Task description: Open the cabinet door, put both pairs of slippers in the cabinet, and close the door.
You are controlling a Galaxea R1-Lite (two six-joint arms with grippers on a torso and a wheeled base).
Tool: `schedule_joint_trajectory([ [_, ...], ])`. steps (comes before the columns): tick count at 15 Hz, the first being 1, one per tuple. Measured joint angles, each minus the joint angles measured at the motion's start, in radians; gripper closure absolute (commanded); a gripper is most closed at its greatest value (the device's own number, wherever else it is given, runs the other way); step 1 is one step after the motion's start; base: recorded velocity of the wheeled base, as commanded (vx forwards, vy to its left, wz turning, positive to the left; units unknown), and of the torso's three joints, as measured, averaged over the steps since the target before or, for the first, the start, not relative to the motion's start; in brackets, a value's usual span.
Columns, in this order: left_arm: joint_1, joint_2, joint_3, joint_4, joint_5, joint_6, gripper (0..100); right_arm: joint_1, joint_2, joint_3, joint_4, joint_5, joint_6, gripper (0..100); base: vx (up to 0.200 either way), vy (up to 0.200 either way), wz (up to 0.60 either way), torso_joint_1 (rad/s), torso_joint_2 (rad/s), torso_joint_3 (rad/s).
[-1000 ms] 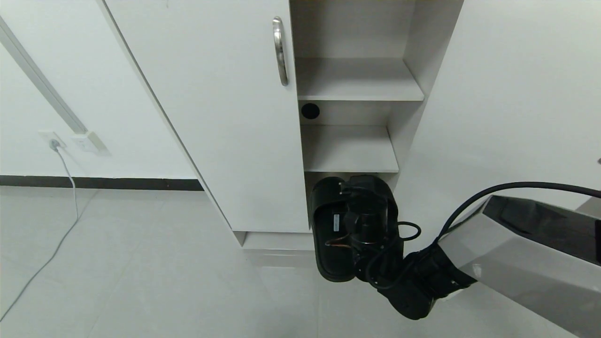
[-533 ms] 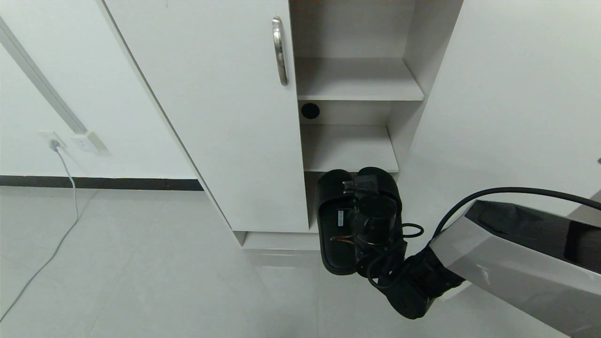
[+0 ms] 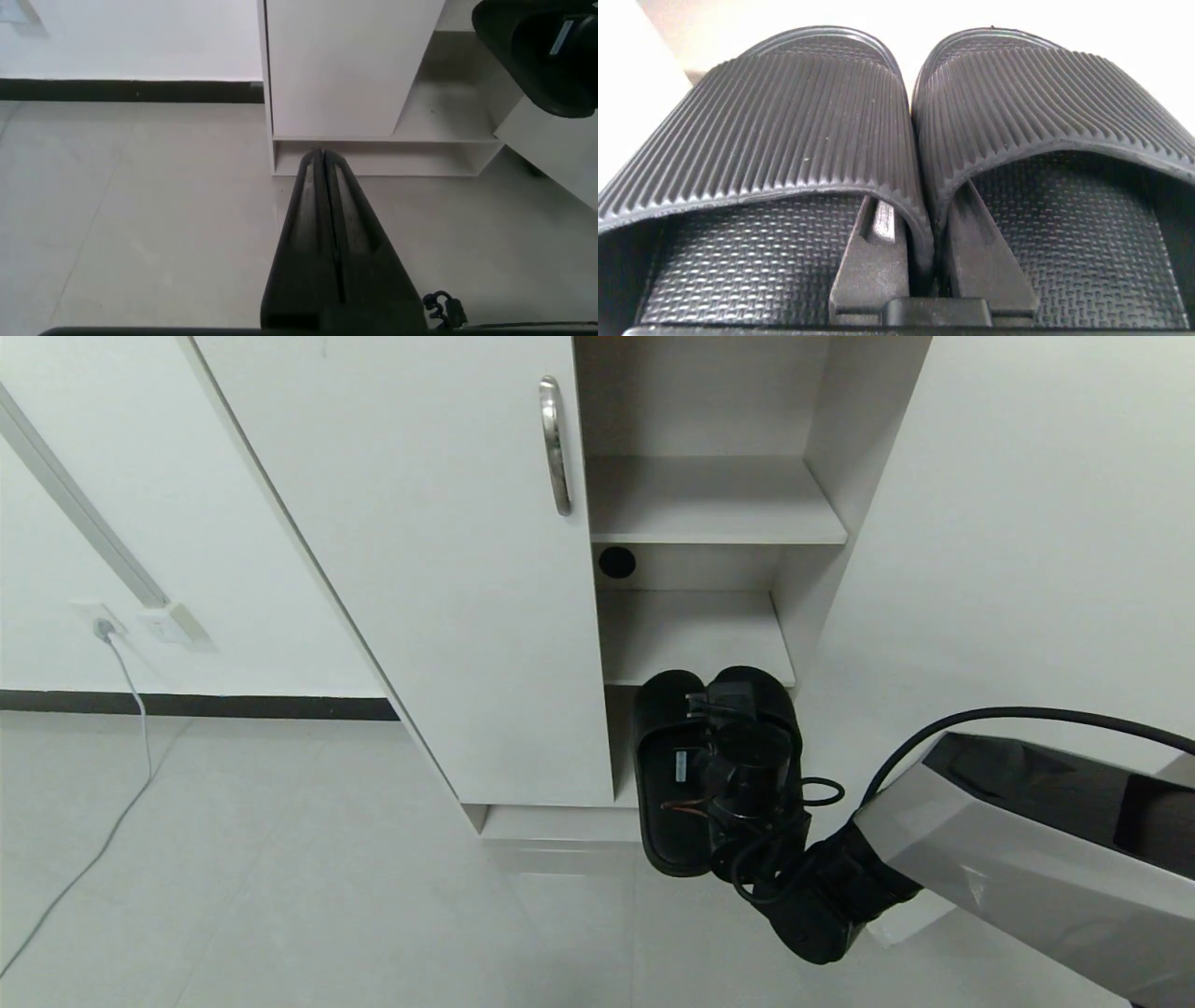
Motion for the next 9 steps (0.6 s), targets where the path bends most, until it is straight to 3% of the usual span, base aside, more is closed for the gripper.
schedule_joint_trajectory([
  [7, 0.000, 0.000, 0.000, 0.000, 0.000, 0.000, 100, 0.000, 0.002, -0.002, 0.001, 0.003, 0.000, 100, 0.200, 0.000, 0.00, 0.004, 0.00, 0.001],
  [9, 0.000, 0.000, 0.000, -0.001, 0.002, -0.004, 100, -0.005, 0.006, -0.003, 0.007, 0.013, 0.000, 100, 0.000, 0.000, 0.00, 0.000, 0.00, 0.000],
])
